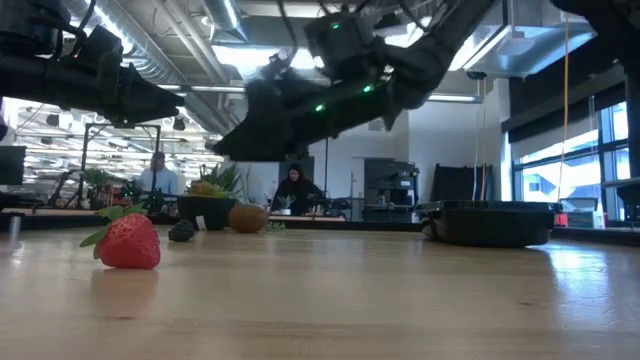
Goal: Pick and placing Produce into tupperware
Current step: Put the blackberry into the black bin
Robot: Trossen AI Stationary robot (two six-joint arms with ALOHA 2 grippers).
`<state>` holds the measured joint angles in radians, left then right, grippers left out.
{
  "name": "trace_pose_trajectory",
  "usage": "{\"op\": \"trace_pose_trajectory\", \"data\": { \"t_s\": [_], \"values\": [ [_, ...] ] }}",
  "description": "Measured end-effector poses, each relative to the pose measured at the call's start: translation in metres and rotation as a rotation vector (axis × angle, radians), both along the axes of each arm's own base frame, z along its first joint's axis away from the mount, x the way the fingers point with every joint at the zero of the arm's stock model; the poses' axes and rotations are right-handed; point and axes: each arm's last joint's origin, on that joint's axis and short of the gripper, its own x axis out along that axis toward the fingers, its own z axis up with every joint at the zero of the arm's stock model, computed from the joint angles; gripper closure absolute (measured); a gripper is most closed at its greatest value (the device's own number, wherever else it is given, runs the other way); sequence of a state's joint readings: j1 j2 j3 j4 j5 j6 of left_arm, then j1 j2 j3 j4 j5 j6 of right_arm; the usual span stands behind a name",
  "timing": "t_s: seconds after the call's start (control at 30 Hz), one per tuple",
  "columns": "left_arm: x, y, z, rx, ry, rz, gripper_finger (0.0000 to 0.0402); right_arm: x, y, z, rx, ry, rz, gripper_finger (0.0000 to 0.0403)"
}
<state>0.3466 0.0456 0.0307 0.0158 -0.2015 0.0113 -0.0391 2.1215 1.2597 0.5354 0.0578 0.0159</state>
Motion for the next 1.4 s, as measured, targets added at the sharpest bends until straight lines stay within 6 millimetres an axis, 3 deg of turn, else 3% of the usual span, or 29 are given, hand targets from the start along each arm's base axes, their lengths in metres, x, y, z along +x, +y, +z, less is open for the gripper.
{"op": "trace_pose_trajectory", "data": {
  "t_s": [0.43, 0.73, 1.23, 1.4],
  "values": [
    [0.0, 0.0, 0.0, 0.0, 0.0, 0.0, 0.0099, 0.048, 0.018, -0.043, 0.024, 0.062, 0.093, 0.0175],
    [0.0, 0.0, 0.0, 0.0, 0.0, 0.0, 0.0099, 0.046, 0.024, -0.063, 0.04, 0.168, 0.099, 0.0175],
    [0.0, 0.0, 0.0, 0.0, 0.0, 0.0, 0.0099, 0.044, 0.024, -0.067, 0.036, 0.221, 0.099, 0.0175],
    [0.0, 0.0, 0.0, 0.0, 0.0, 0.0, 0.0099, 0.043, 0.024, -0.068, 0.036, 0.234, 0.098, 0.0196]
  ]
}}
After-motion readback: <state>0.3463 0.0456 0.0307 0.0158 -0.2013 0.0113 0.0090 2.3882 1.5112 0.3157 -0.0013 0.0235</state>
